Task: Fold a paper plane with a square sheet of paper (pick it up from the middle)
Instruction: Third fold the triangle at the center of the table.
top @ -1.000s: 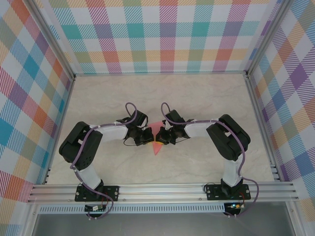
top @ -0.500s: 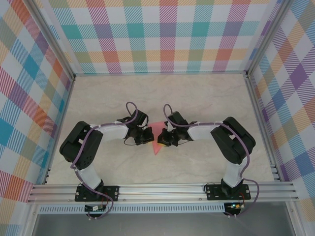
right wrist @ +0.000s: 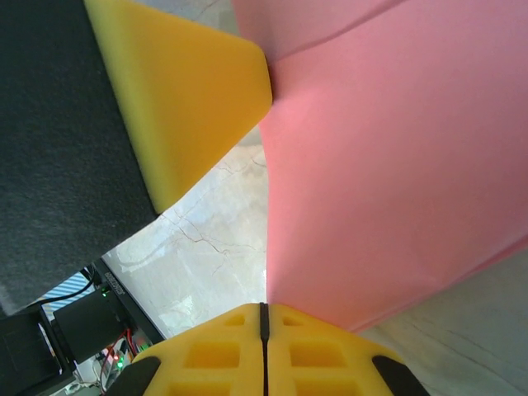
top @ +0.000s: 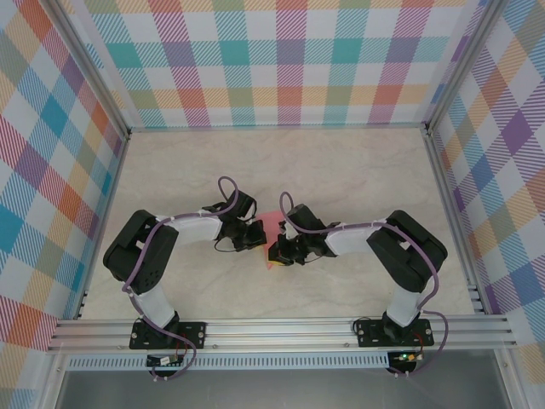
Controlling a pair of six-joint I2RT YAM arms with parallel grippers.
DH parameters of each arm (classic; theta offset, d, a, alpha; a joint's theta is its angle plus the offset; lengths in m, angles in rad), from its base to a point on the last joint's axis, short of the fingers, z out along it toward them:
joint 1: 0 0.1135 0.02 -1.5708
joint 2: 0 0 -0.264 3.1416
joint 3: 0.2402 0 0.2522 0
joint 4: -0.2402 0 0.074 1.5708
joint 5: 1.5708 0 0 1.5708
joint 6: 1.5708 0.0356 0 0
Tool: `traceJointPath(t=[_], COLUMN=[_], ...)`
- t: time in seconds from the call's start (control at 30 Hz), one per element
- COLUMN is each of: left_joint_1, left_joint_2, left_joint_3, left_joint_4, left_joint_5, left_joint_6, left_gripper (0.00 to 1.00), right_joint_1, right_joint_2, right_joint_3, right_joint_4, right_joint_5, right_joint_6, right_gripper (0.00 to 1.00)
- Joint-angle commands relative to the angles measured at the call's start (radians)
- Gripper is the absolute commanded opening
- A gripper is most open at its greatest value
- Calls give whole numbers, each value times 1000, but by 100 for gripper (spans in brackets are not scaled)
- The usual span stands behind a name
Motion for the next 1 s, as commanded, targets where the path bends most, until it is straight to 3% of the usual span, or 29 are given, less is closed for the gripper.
traceJointPath(t=[0.0,0.6,0.97], left_joint_1=[-13,-14,-14], left_joint_2=[38,31,26], left_joint_3=[-16,-22,-24], left_joint_4=[-28,-34,-40], left_joint_5=[-47,-65,-78], left_joint_6=[7,4,1], left_gripper=[0,0,0], right_joint_1=[7,42,63], right_joint_2=[-1,25,11], right_joint_3=[-17,8,-5], right_joint_4=[22,-114,-49], right_joint_5=[-15,67,40], right_joint_6=[13,-26,-37], right_gripper=[7,7,7])
